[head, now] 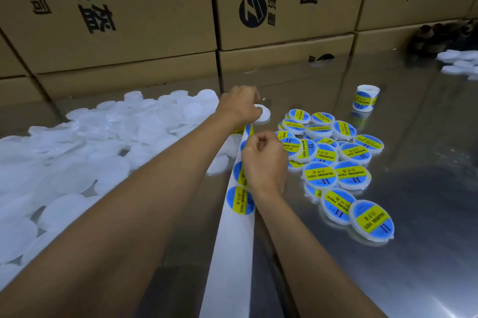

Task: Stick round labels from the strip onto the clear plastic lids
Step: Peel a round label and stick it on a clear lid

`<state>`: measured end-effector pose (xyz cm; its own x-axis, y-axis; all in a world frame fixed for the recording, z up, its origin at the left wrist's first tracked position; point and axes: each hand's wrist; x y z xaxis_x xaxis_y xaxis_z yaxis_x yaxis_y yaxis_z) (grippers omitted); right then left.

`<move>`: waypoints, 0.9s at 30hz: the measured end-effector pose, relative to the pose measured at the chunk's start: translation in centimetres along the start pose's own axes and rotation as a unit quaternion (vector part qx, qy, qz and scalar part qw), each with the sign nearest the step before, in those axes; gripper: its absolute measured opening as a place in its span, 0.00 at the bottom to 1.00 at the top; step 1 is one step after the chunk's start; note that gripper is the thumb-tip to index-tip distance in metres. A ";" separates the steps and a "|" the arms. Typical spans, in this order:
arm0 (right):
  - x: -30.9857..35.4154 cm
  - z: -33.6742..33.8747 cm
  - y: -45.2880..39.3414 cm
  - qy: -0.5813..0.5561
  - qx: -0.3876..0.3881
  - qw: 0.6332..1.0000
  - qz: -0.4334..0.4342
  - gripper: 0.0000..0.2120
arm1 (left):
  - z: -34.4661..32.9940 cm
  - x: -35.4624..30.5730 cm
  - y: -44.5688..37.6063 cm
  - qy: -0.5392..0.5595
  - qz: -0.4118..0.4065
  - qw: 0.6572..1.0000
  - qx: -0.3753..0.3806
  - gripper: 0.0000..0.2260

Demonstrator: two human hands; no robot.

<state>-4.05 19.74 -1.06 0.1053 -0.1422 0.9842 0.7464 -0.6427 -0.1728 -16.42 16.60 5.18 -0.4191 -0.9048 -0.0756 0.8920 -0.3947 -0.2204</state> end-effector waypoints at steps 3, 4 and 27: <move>-0.3 -0.3 -0.7 -0.019 -0.015 1.000 -0.005 0.08 | -1.1 -1.2 -2.4 -0.070 -0.028 0.994 0.078 0.17; -0.4 -0.4 -0.9 -0.027 -0.021 0.999 -0.008 0.08 | -1.4 -1.5 -3.2 -0.093 -0.034 0.989 0.109 0.19; -0.1 0.4 -2.0 -0.053 0.025 0.997 -0.043 0.09 | 6.1 3.3 6.7 0.692 0.107 0.708 0.092 0.09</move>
<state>-5.34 21.32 -0.82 0.1075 -0.0059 0.9942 0.7867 -0.6110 -0.0887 -10.80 10.00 9.42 0.0783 0.0266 -0.9966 0.9141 -0.4009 0.0611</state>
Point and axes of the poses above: each hand's wrist, its own y-axis away from the middle knuckle, its own z-axis out of the back of the hand, x = y × z, and after that the axes turned 12 degrees about -y, right-handed
